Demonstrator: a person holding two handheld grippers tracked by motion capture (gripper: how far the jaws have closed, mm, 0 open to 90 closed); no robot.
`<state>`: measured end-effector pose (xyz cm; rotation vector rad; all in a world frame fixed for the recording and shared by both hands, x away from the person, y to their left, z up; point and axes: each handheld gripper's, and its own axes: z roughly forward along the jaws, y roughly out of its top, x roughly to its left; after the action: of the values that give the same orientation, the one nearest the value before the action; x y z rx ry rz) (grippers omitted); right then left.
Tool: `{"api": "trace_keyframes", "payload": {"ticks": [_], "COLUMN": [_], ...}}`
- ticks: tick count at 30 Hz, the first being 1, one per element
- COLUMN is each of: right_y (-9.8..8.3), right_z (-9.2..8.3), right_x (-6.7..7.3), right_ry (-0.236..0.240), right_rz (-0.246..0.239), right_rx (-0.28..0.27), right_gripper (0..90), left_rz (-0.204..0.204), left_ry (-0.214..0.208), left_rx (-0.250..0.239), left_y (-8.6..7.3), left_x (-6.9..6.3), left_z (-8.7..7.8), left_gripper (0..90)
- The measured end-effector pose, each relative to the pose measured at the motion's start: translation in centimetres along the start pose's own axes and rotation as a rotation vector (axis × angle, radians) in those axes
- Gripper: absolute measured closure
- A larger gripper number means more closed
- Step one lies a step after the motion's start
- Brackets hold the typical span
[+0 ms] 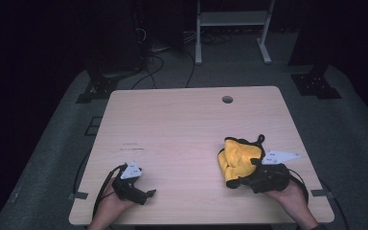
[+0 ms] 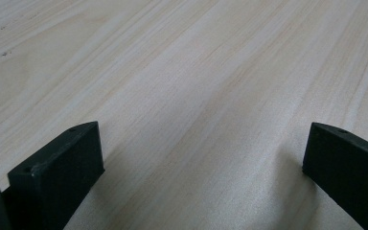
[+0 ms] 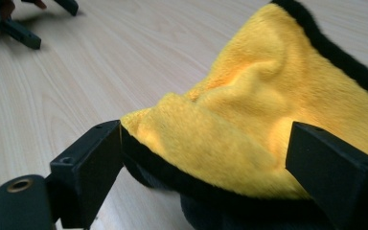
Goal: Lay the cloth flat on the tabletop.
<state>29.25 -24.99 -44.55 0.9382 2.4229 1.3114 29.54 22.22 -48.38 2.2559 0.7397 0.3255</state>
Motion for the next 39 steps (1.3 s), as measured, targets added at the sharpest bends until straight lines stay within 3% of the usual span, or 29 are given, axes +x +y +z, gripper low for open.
{"api": "trace_keyframes", "payload": {"ticks": [5,6,7,8,9,11,12,13,16,18,25,27,31,34,36,37,39], "right_y": [0.2,0.2,0.1,0.1,0.2,0.2,0.3,0.3,0.6,0.9,2.7,3.7,4.6,5.7,5.9,6.4,6.6], "right_z": [1.8,2.1,2.4,2.4,2.3,2.2,2.2,2.2,1.8,1.7,1.6,1.6,1.8,2.2,2.3,2.6,2.6], "right_x": [-0.1,-0.2,-0.3,-0.3,-0.5,-0.6,-0.8,-0.8,-1.0,-1.0,-0.4,0.0,0.6,1.3,1.5,1.8,1.9], "right_ry": [0.001,0.002,0.001,0.001,-0.013,-0.010,-0.004,-0.004,0.005,0.013,0.060,0.102,0.140,0.194,0.201,0.218,0.226], "right_rz": [-0.005,-0.002,0.002,0.002,-0.005,-0.002,0.008,0.008,0.015,0.009,0.000,-0.006,-0.020,-0.036,-0.041,-0.049,-0.049], "right_rx": [0.056,0.066,0.078,0.078,0.078,0.078,0.085,0.085,0.063,0.048,-0.011,-0.041,-0.071,-0.101,-0.102,-0.110,-0.116], "right_gripper": [14.1,17.3,26.2,26.2,37.0,41.0,48.7,48.7,66.7,70.2,72.7,73.1,73.3,73.4,73.5,73.7,73.7], "left_rz": [0.000,0.003,0.004,0.004,0.002,0.002,0.002,0.002,0.002,-0.001,-0.004,-0.005,-0.002,-0.005,0.000,-0.005,-0.001], "left_ry": [0.000,0.000,0.000,0.000,0.000,0.000,0.000,0.000,0.000,0.000,0.003,0.005,0.005,-0.005,-0.008,-0.019,-0.030], "left_rx": [0.000,0.002,0.003,0.003,0.002,0.002,0.002,0.002,0.002,0.002,0.002,0.006,0.009,-0.049,-0.059,-0.102,-0.125], "left_y": [0.0,0.0,0.0,0.0,0.0,0.0,0.0,0.0,0.0,0.0,0.0,0.0,0.4,1.3,1.6,2.3,2.8], "left_x": [0.0,0.0,0.0,0.0,0.0,0.0,0.0,0.0,0.0,0.0,0.0,0.0,-0.2,-0.5,-0.5,-0.7,-0.8], "left_z": [0.0,0.0,0.0,0.0,0.0,0.0,0.0,0.0,0.0,0.0,0.0,0.0,-0.1,-0.4,-0.5,-0.6,-0.6], "left_gripper": [0.0,0.0,0.0,0.0,0.0,0.0,0.0,0.0,0.0,0.0,0.0,0.0,0.0,0.0,0.0,0.2,3.1]}}
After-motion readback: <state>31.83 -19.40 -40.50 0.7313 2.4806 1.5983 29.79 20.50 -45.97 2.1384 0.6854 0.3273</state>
